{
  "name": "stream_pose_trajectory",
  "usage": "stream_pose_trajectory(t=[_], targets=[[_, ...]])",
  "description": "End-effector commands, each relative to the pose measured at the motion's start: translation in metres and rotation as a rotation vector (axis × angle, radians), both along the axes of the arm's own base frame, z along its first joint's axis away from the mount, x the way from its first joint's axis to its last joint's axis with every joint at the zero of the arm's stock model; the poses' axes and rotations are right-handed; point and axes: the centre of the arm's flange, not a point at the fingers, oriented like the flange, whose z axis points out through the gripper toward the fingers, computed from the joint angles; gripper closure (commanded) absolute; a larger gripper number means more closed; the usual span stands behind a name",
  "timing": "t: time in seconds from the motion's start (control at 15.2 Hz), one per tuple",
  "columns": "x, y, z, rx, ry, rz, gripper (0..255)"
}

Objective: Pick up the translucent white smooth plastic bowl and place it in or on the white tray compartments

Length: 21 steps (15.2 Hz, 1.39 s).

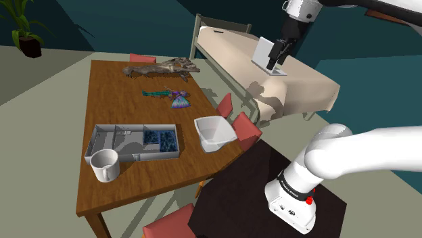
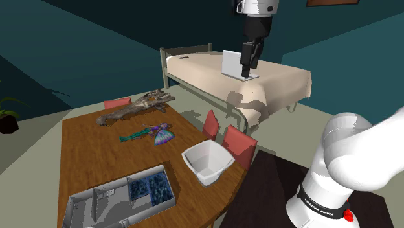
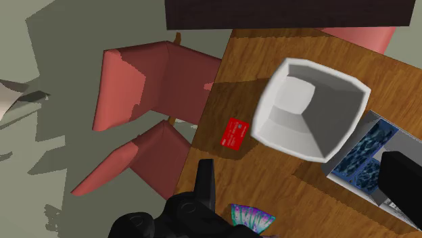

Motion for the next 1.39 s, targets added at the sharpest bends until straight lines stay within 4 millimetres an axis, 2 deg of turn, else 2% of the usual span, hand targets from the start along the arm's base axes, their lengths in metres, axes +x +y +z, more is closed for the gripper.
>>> stream_pose_trajectory(t=[0.0,0.66,1.32], targets=[[0.000,0.000,0.000,0.000,0.000,0.000,0],[0.045,-0.041,-0.124,0.160,0.022,-0.031,0],[0.086,-0.064,-0.254,0.320,0.043,-0.062,0]])
